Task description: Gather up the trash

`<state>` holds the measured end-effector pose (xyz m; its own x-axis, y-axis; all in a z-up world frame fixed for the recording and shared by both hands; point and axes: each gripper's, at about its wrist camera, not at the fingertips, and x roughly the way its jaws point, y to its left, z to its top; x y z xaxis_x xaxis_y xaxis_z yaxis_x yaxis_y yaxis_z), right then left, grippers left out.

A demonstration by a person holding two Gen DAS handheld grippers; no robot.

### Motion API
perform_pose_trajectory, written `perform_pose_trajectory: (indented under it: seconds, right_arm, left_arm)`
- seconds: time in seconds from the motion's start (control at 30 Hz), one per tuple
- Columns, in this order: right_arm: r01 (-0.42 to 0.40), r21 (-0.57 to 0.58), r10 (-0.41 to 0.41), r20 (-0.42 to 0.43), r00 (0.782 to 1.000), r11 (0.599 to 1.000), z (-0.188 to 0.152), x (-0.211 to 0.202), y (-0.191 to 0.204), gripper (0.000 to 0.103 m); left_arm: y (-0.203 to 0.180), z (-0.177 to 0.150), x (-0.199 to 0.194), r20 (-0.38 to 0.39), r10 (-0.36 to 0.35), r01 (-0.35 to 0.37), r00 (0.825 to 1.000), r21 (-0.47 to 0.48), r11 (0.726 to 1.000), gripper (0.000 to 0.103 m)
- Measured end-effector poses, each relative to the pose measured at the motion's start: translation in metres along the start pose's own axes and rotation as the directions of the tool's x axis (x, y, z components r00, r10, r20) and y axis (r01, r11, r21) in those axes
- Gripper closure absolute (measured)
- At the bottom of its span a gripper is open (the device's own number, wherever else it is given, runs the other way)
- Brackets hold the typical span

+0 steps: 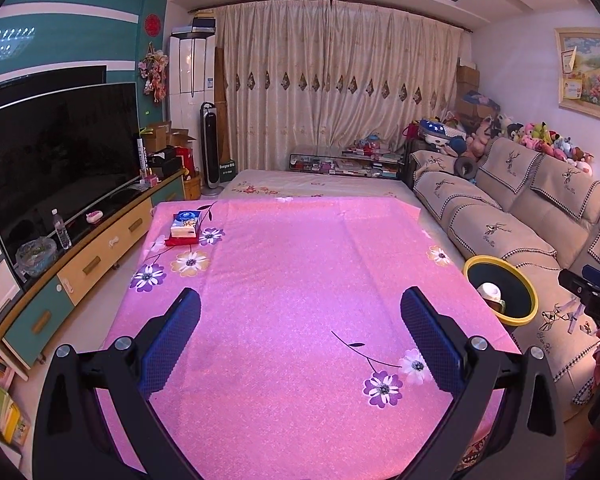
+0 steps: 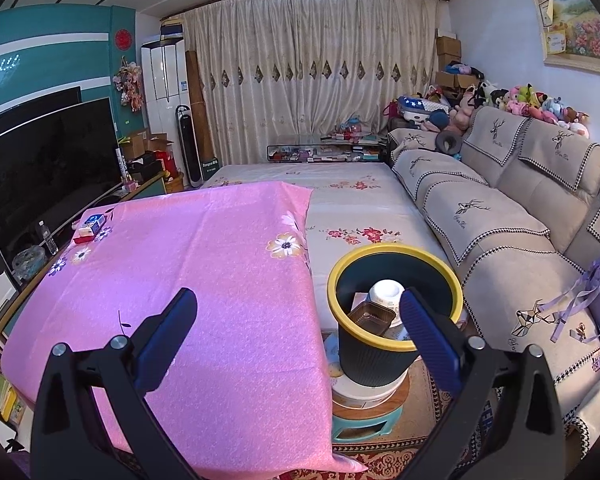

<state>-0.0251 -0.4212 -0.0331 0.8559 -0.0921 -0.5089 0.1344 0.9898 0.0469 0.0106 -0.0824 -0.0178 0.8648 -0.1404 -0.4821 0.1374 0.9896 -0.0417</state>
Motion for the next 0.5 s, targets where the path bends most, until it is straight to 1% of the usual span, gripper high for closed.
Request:
perform_pose_trajectory:
  seconds: [0.5]
  right_arm:
    - [-0.010, -0.005, 0.010, -0.001, 1.000, 1.000, -0.0028, -0.0026, 0.0072, 0.007]
  left_arm:
    - [0.0033, -0.0039, -0.0042, -0.007, 0.008, -0.008, 1.000, -0.005, 1.000, 0.005]
